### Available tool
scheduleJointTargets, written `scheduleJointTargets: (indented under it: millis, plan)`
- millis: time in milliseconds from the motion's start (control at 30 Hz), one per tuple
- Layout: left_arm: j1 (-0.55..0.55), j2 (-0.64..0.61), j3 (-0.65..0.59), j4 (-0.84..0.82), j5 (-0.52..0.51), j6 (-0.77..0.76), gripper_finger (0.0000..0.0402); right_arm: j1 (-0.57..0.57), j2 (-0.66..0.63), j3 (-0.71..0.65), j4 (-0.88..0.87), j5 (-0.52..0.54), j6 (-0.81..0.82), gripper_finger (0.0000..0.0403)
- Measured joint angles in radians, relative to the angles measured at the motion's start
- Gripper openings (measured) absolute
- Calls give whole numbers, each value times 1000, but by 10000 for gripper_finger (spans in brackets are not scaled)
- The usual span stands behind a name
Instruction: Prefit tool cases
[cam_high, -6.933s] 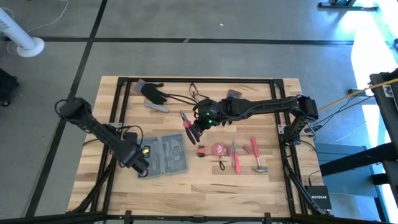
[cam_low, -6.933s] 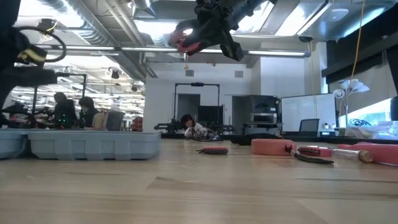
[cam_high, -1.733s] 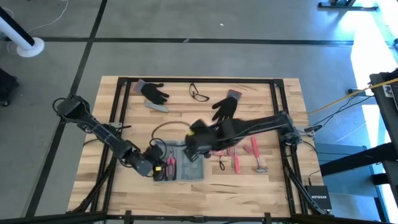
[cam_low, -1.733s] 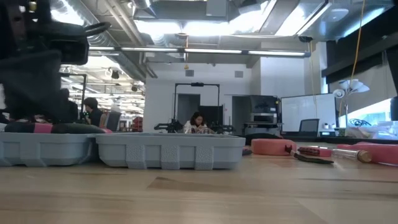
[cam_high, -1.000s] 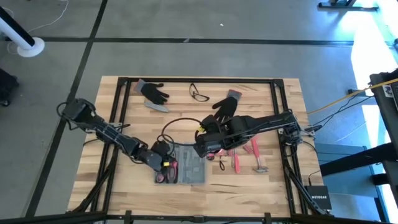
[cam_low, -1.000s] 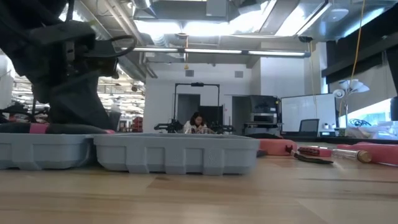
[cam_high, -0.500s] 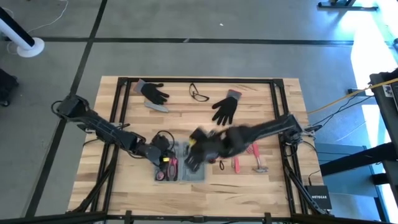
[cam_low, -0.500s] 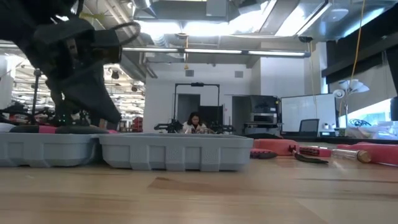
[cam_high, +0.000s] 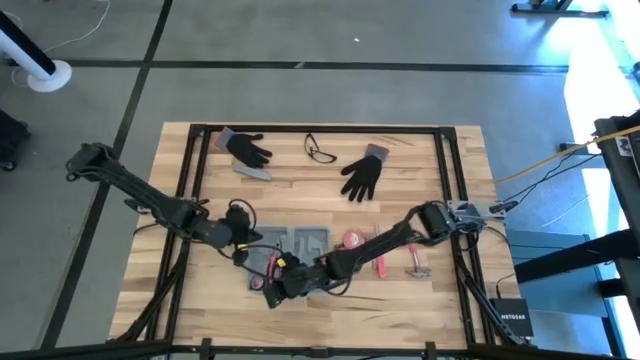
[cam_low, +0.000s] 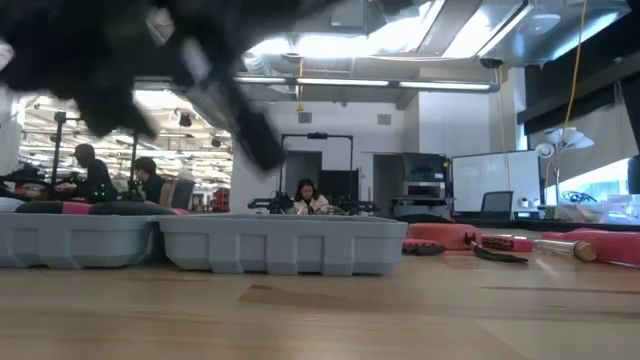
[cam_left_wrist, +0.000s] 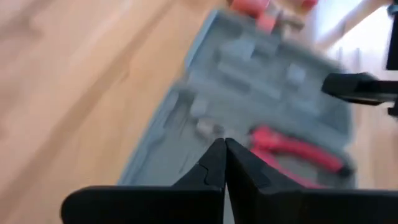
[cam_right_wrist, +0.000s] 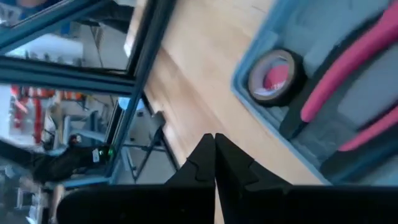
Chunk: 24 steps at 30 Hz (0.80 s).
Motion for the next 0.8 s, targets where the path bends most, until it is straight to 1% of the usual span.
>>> scheduleJointTargets:
  millis: [67, 167, 267, 367, 600, 800]
  plan:
    - [-8, 1, -41, 33, 0, -68, 0, 1, 31, 5, 11, 3, 50, 0]
    - [-16, 0, -65, 58, -9, -161, 0, 1, 39, 9, 4, 31, 69, 0]
    - [-28, 13, -63, 71, -31, -164, 0, -5, 34, 13, -14, 35, 69, 0]
    - [-29, 34, -63, 78, -32, -146, 0, -14, 34, 11, -69, 20, 89, 0]
    - [-28, 82, -63, 106, -33, -178, 0, -40, 34, 11, -144, 41, 119, 0]
    - [-28, 100, -63, 134, -35, -178, 0, -48, 42, 13, -152, -1, 111, 0]
